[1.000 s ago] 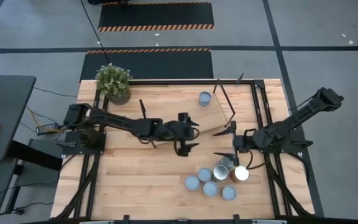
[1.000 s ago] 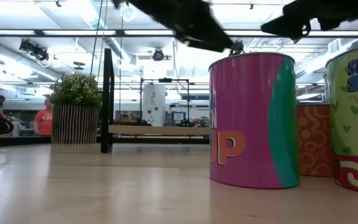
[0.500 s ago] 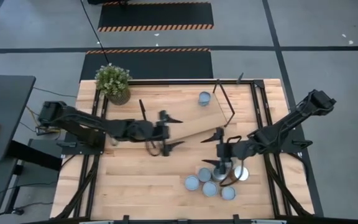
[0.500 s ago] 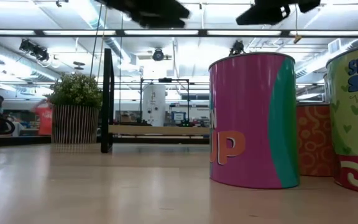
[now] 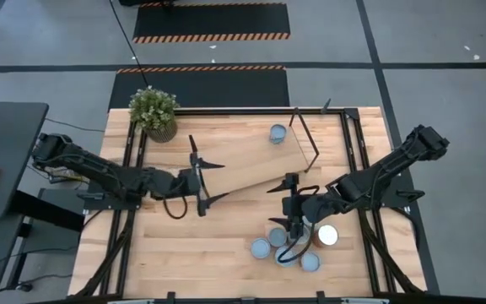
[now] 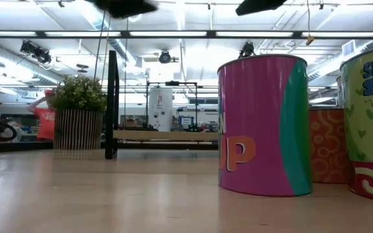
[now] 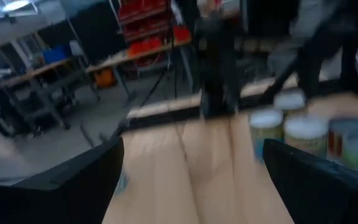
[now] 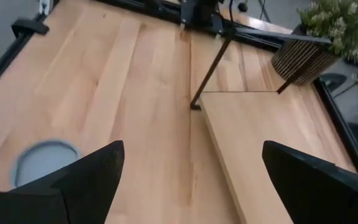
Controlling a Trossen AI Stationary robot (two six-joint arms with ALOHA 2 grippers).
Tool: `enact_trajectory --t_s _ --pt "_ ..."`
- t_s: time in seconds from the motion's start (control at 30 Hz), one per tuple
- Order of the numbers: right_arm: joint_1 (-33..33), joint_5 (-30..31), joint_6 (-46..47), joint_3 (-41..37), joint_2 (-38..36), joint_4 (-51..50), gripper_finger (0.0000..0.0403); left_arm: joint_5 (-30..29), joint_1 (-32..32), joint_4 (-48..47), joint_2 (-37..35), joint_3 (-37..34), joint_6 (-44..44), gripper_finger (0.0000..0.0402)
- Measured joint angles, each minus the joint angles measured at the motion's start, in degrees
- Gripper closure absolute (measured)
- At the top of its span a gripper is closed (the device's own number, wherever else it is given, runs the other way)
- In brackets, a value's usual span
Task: Pick and place cans onto a shelf
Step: Put the blue can on the shelf
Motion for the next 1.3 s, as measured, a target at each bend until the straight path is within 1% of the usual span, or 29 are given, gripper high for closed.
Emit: enact_trajectory --t_s 0.03,0.1,0.17,0.23,0.33,0.5,0.57,0.63,0.73,0.83,0.97,1.07,1.3 --pt "-0.1 0.0 1.1 0.2 -0.3 -1.1 0.0011 -0.8 -0.9 -0.4 -0.8 -0.7 0.1 0.0013" --pt "0.2 -0.4 4.0 -0.1 -0.9 -5.8 0.0011 -1.0 -1.6 3.7 -1.4 -1.6 0.8 0.0013" --pt "0.3 -1.7 7.4 0.1 -1.0 -7.2 0.0011 -2.4 -3.4 4.1 -3.3 -3.5 2.1 0.0013" --pt "0.8 -1.7 11.1 -0.1 -1.4 -11.7 0.0012 -2.7 -4.0 8.4 -4.0 -4.8 3.2 0.0013" --pt "1.6 -2.0 16.3 0.0 -1.9 -16.1 0.0015 -4.2 -5.5 11.7 -5.5 -7.3 4.6 0.0013" --pt "2.0 -5.2 22.1 -0.1 -2.8 -21.1 0.0018 -5.4 -5.7 13.6 -6.3 -10.2 1.4 0.0013" --pt "1.9 -6.1 23.8 0.0 -2.8 -21.5 0.0019 -6.1 -6.1 14.3 -6.4 -11.6 0.9 0.0013" --pt "1.9 -7.3 25.4 0.0 -2.8 -24.4 0.0019 -6.6 -6.5 17.8 -6.4 -13.5 1.3 0.0013" --pt "1.9 -11.0 28.0 -0.1 -2.7 -28.7 0.0019 -7.8 -7.6 25.6 -6.8 -16.1 4.2 0.0013" --pt "1.9 -12.6 31.0 0.0 -2.6 -29.8 0.0019 -8.2 -8.8 30.0 -8.0 -18.1 5.8 0.0013" --pt "2.2 -11.9 31.5 0.0 -1.2 -27.9 0.0019 -8.6 -9.0 29.9 -8.4 -18.7 5.4 0.0013" --pt "2.4 -13.2 29.6 0.5 1.0 -24.9 0.0019 -9.0 -8.9 29.3 -8.4 -18.7 5.2 0.0013" --pt "3.6 -13.4 23.6 9.8 10.4 -29.4 0.0019 -9.5 -8.9 28.9 -8.2 -18.7 3.4 0.0013"
